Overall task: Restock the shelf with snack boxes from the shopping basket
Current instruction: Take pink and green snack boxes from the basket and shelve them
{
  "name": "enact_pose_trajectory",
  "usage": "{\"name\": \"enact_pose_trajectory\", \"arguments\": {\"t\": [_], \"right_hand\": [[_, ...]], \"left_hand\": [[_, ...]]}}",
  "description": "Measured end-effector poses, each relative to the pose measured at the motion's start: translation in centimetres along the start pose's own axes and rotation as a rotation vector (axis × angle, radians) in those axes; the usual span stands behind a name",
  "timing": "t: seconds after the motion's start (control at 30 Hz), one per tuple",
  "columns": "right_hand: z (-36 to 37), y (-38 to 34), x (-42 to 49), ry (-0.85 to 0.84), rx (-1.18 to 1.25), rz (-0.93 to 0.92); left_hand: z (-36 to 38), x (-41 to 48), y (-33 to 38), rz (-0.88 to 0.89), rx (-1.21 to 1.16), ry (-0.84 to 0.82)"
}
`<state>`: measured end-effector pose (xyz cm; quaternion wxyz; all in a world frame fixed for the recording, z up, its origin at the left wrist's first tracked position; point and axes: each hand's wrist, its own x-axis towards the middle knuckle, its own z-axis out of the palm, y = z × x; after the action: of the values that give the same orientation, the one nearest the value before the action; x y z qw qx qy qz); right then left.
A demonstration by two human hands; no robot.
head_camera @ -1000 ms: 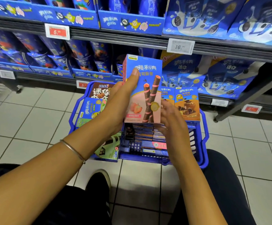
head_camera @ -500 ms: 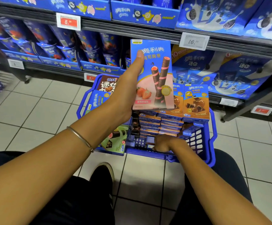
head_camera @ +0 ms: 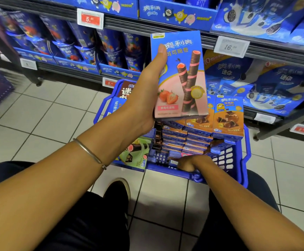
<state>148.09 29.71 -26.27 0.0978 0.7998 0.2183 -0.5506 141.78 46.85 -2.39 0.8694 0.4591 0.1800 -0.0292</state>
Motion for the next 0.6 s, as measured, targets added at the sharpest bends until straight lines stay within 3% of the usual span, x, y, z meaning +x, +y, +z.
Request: {"name": "enact_pose_trajectory", "arguments": {"t": [0.1,0.43,0.6], "right_hand": [[-0.7,0.8,-1.5,0.111,0.149,-0.115],[-1.9,2.4,-10.8,0.716,0.733,-0.558],[-2.7,2.8,-13.1,0.947,0.918,-0.673]], "left_hand": [[0.1,-0.1,0.1,0.011,0.008,0.007],[0.4,0.7,0.1,-0.031,0.045,0.037],[0.2,1.3,0.0,-0.058,0.068,0.036]]}}
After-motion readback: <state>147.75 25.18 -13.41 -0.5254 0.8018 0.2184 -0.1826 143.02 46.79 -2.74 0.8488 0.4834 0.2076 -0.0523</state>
